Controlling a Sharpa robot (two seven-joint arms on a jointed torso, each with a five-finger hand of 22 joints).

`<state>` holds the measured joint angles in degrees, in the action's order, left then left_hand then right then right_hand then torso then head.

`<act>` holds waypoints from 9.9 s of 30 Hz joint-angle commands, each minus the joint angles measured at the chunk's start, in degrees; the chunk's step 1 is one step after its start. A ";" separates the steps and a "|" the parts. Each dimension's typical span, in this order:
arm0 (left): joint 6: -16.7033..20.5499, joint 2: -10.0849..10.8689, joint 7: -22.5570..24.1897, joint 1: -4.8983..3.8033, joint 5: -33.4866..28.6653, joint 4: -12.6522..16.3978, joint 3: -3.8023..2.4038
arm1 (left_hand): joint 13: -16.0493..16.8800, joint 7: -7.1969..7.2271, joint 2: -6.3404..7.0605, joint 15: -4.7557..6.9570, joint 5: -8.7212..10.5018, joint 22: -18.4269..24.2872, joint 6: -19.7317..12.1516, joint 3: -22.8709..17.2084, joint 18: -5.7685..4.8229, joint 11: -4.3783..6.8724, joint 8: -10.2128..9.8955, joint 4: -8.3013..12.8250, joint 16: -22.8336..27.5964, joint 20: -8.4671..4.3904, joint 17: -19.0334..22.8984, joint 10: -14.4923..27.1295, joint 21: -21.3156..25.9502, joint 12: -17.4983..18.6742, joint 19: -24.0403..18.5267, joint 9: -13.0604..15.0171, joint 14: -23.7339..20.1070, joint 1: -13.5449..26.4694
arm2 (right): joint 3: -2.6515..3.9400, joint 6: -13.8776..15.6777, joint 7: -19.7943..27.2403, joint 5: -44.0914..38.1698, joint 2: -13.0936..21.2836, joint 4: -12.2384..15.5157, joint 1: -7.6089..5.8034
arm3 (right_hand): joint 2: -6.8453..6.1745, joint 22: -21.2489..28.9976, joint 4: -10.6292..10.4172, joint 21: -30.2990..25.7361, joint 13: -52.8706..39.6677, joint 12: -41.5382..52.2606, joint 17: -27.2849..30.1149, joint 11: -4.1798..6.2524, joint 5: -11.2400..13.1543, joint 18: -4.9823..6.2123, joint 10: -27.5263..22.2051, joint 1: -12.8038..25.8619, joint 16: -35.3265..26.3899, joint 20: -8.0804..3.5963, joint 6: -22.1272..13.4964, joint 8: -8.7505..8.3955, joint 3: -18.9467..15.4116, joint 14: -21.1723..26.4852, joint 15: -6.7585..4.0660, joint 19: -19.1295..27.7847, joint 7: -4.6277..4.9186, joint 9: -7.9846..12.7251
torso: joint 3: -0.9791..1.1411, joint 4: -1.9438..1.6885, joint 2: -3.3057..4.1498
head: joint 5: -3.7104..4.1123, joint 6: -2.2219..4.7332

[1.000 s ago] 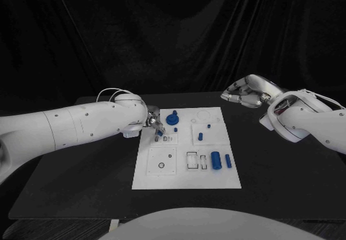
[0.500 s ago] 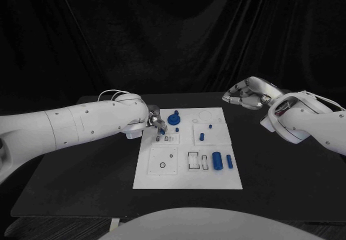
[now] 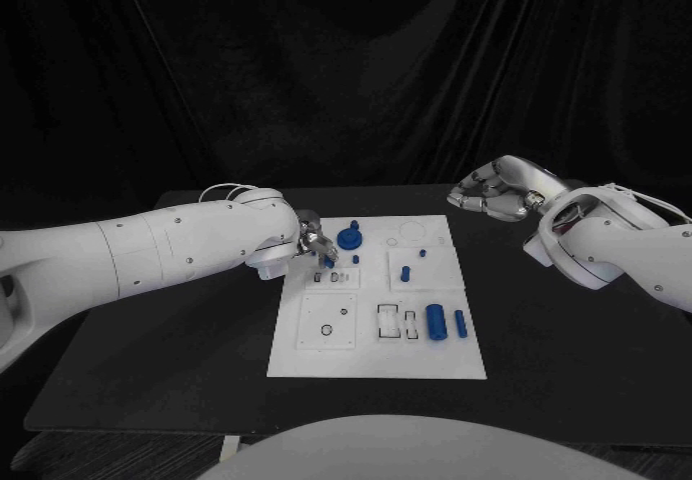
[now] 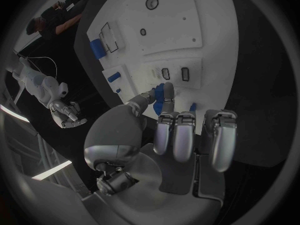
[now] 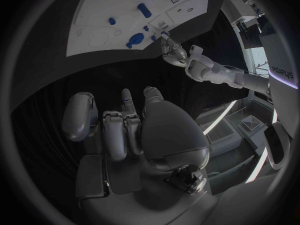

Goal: Assemble the parts on the task board

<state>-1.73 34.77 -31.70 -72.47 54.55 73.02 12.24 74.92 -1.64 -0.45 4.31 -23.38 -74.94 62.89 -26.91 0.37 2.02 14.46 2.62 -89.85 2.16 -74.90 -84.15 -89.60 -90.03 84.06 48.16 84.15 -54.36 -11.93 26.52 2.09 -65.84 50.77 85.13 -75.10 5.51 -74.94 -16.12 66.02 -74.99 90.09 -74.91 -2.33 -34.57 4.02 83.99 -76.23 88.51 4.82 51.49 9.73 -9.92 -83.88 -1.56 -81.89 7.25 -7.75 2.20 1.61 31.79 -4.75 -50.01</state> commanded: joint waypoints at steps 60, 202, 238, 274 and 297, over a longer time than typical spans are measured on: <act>1.04 -0.68 0.75 2.88 -1.46 -0.96 -0.04 | 15.08 -0.18 -0.93 0.24 0.21 -14.40 -0.73 -1.03 0.04 0.06 -0.59 -0.42 -0.15 -0.20 -15.10 -5.85 0.81 0.03 4.78 0.17 5.85 0.14 | 0.04 -0.70 -0.87 -0.29 -0.13 -0.40 0.85 | -0.19 -8.16 -0.07 -1.19 -15.01 -0.09 -12.75 -0.36 -2.20 1.12 6.01 -1.72 -0.53 -0.13 -0.30 -0.65 1.09 -5.45 0.17 0.73 0.16 0.36 | -0.06 0.00 0.03 | -0.93 0.01; 6.08 2.33 5.39 3.78 8.56 3.17 -0.03 | 15.08 -1.36 -1.22 -0.68 18.67 -13.69 -8.09 19.53 0.66 -1.05 3.93 -13.85 -0.15 0.66 -15.10 -5.85 3.29 0.03 3.30 11.11 5.85 0.34 | 0.04 -4.04 -2.47 -0.29 -0.64 -1.39 1.92 | -0.21 -8.02 -0.06 -1.82 -15.01 -0.09 -12.53 -0.56 -2.18 1.21 6.01 -2.28 -0.71 -0.06 -0.19 -0.70 1.63 -5.38 0.31 0.93 0.36 0.44 | -0.05 -0.03 -0.03 | -1.91 0.01; 5.50 1.40 6.23 5.34 8.63 2.43 -0.02 | 15.08 -1.37 -2.26 -0.82 9.82 -13.51 -7.91 18.37 0.81 -1.13 2.41 -11.35 -0.15 0.84 -15.10 -5.85 3.90 0.03 2.95 9.10 5.85 -4.38 | 0.04 -4.26 -2.58 -0.29 -0.63 -1.56 2.18 | -0.25 -7.95 -0.11 -2.09 -15.01 -0.09 -12.37 -0.60 -2.17 1.26 6.01 -2.34 -0.85 -0.03 -0.18 -0.74 1.76 -5.33 0.35 1.02 0.39 0.47 | -0.07 0.00 0.07 | -1.72 0.01; 8.10 2.72 7.36 5.28 8.63 3.41 -0.07 | 15.08 -0.82 -0.79 -0.35 -0.65 -13.57 -7.26 9.61 0.77 -0.58 1.92 -5.25 -0.15 0.40 -15.10 -5.85 3.82 0.03 3.07 7.75 5.85 -9.74 | 0.04 -4.61 -2.97 -0.29 -0.58 -1.70 2.45 | -0.31 -7.70 0.09 -3.04 -15.01 -0.09 -12.00 -0.63 -2.35 1.43 6.01 -2.85 -1.16 0.02 -0.29 -0.86 2.14 -5.20 0.39 1.37 0.43 0.55 | -0.09 0.03 0.04 | -1.47 0.01; -17.01 0.05 5.13 -1.02 -0.37 -1.67 -0.11 | 15.08 -0.85 0.16 -0.35 5.63 -14.01 -6.23 8.05 0.43 -0.60 1.11 -5.76 -0.15 0.40 -15.10 -5.85 2.56 0.03 3.95 6.19 5.85 -8.68 | 0.04 -5.40 -3.20 -0.29 -0.98 -2.06 2.50 | -0.30 -7.59 0.13 -3.48 -15.01 -0.09 -11.80 -0.65 -2.38 1.51 6.01 -3.07 -1.34 0.04 -0.31 -0.90 2.34 -5.13 0.42 1.54 0.45 0.58 | -0.09 0.05 0.02 | -0.83 0.01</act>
<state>-11.00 35.15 -25.61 -73.30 58.85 71.72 12.15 74.90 -2.60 -0.70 3.68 -18.10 -74.93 56.27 -18.79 0.36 1.22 15.74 -3.00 -89.85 2.59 -74.91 -84.12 -86.90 -90.03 84.06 54.38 83.94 -63.24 -11.93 21.73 -0.07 -65.85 49.80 83.11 -72.73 5.21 -74.91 -15.95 62.82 -75.06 90.25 -74.91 -2.75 -36.56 4.93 83.99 -78.65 87.40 4.82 51.29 9.03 -7.87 -83.68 -1.36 -80.66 7.46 -7.24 2.12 1.64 31.80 -5.61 -50.01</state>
